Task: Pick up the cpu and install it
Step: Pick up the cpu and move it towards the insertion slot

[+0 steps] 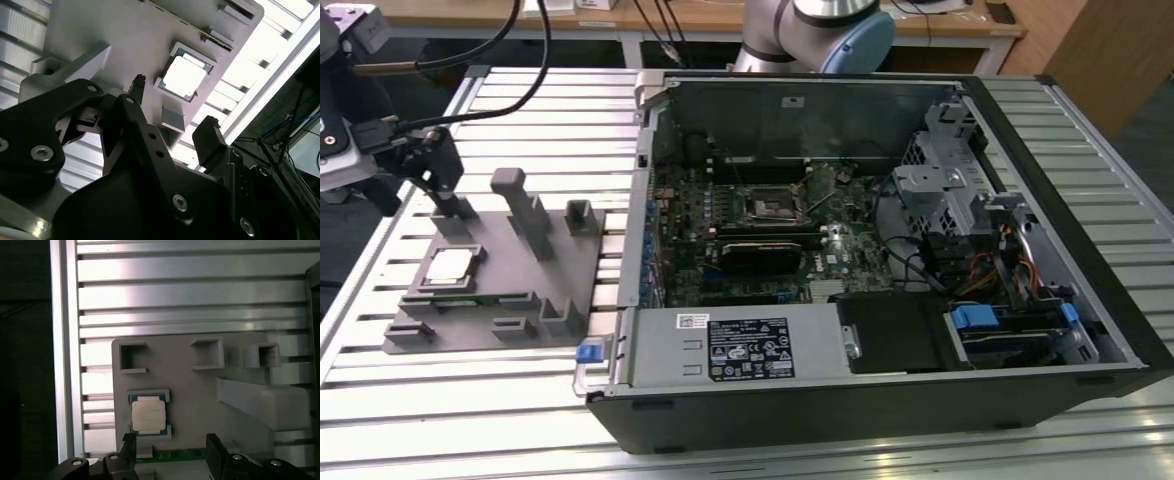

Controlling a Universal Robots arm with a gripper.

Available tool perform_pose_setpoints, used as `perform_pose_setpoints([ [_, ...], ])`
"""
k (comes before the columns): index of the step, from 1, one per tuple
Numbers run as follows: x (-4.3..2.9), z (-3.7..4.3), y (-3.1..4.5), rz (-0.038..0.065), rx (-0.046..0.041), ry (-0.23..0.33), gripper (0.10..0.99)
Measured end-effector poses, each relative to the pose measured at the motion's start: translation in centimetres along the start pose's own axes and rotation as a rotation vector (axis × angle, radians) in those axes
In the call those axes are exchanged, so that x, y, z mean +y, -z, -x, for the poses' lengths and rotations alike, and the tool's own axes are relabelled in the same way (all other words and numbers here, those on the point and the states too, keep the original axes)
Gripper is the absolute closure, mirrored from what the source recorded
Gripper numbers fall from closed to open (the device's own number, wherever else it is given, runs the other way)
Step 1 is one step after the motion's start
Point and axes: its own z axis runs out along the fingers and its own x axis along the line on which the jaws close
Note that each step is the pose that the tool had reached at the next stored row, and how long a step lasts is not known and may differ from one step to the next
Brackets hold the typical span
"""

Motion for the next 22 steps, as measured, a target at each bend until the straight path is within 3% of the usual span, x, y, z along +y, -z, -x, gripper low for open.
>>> perform_pose_setpoints([
  [5, -0.17, -0.17, -0.77, 0.0, 0.0006, 0.003, 0.424],
  [10, -0.43, -1.14, -1.46, 0.005, 0.0009, 0.004, 0.424],
  [22, -0.79, -1.29, -3.08, 0.005, 0.001, 0.004, 0.424],
])
